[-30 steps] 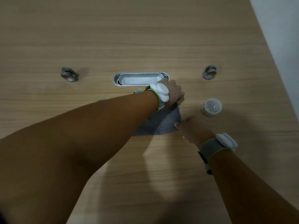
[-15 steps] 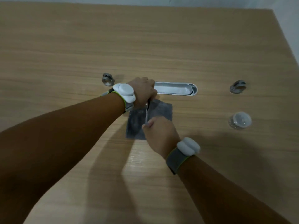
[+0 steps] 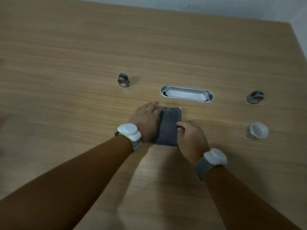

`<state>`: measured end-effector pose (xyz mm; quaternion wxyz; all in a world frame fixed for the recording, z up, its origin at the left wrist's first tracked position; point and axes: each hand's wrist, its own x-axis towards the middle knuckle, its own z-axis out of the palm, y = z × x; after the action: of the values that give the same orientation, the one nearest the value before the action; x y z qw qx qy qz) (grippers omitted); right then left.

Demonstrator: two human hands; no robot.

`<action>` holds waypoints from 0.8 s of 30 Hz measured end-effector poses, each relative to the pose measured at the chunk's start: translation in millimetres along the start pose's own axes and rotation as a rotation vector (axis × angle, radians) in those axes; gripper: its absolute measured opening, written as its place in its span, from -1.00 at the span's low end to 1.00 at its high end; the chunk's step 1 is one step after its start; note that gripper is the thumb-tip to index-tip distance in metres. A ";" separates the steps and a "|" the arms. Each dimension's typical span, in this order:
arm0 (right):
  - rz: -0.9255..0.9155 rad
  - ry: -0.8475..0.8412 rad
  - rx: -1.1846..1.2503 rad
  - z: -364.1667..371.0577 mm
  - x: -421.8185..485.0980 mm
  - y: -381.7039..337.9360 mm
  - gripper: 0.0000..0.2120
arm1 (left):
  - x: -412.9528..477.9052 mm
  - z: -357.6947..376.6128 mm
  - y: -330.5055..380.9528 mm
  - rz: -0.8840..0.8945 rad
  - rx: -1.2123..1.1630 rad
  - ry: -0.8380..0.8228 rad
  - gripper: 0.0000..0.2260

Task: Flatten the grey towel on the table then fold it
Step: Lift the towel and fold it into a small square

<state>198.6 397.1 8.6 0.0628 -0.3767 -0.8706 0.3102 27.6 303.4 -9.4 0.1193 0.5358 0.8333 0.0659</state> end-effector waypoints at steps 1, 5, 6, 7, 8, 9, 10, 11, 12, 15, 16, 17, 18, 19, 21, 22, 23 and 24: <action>-0.042 0.031 -0.035 -1.3 1.0 6.1 -0.68 | -6.3 12.1 6.2 0.019 -0.025 0.029 -0.51; -0.241 -0.107 -0.280 17.2 14.2 17.3 -0.46 | -23.4 59.4 10.2 -0.084 -0.019 0.020 -0.46; -0.255 -0.171 -0.346 26.9 15.8 18.7 -0.41 | -26.3 67.6 8.0 -0.113 -0.010 0.013 -0.44; -0.257 -0.228 -0.400 40.1 15.3 19.8 -0.38 | -32.0 75.9 3.7 -0.132 0.000 0.021 -0.43; -0.245 -0.261 -0.446 46.5 15.7 22.9 -0.37 | -31.8 78.4 4.3 -0.126 0.010 0.036 -0.42; -0.237 -0.285 -0.476 55.1 13.7 23.3 -0.37 | -34.0 80.4 2.3 -0.119 0.016 0.042 -0.42; -0.233 -0.292 -0.488 64.1 9.7 22.0 -0.38 | -38.2 81.7 -1.1 -0.115 0.020 0.039 -0.41; -0.225 -0.266 -0.481 66.8 7.1 23.8 -0.38 | -37.0 80.9 -0.5 -0.095 0.028 0.036 -0.40; -0.227 -0.243 -0.470 73.0 2.2 21.7 -0.38 | -41.1 81.5 -4.7 -0.088 0.034 0.034 -0.40; -0.239 -0.209 -0.438 94.6 -14.4 4.1 -0.37 | -63.6 79.8 -27.1 -0.071 0.033 0.033 -0.41; -0.241 -0.214 -0.431 103.9 -21.5 -5.8 -0.37 | -74.4 79.5 -37.6 -0.067 0.038 0.038 -0.41; -0.242 -0.221 -0.427 114.2 -28.5 -17.4 -0.36 | -86.9 78.8 -49.8 -0.068 0.045 0.039 -0.42; -0.233 -0.219 -0.422 118.8 -33.5 -20.9 -0.36 | -92.4 78.6 -54.3 -0.057 0.055 0.037 -0.42; -0.236 -0.221 -0.419 125.3 -38.8 -28.4 -0.36 | -101.2 78.2 -61.9 -0.054 0.062 0.034 -0.42; -0.255 -0.238 -0.408 141.9 -49.5 -50.6 -0.34 | -123.3 73.2 -85.2 -0.064 0.071 0.027 -0.43; -0.266 -0.250 -0.398 150.2 -55.7 -62.8 -0.34 | -134.5 70.9 -98.6 -0.065 0.082 0.020 -0.43; -0.277 -0.270 -0.391 158.5 -61.9 -74.6 -0.33 | -146.7 68.7 -111.7 -0.068 0.091 0.015 -0.43; -0.291 -0.288 -0.382 166.9 -68.1 -86.9 -0.32 | -159.5 66.6 -124.8 -0.071 0.095 0.010 -0.42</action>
<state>136.0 222.1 -65.4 -0.0899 -0.2049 -0.9582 0.1783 -0.5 105.2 -82.8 0.0920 0.5105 0.8546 0.0245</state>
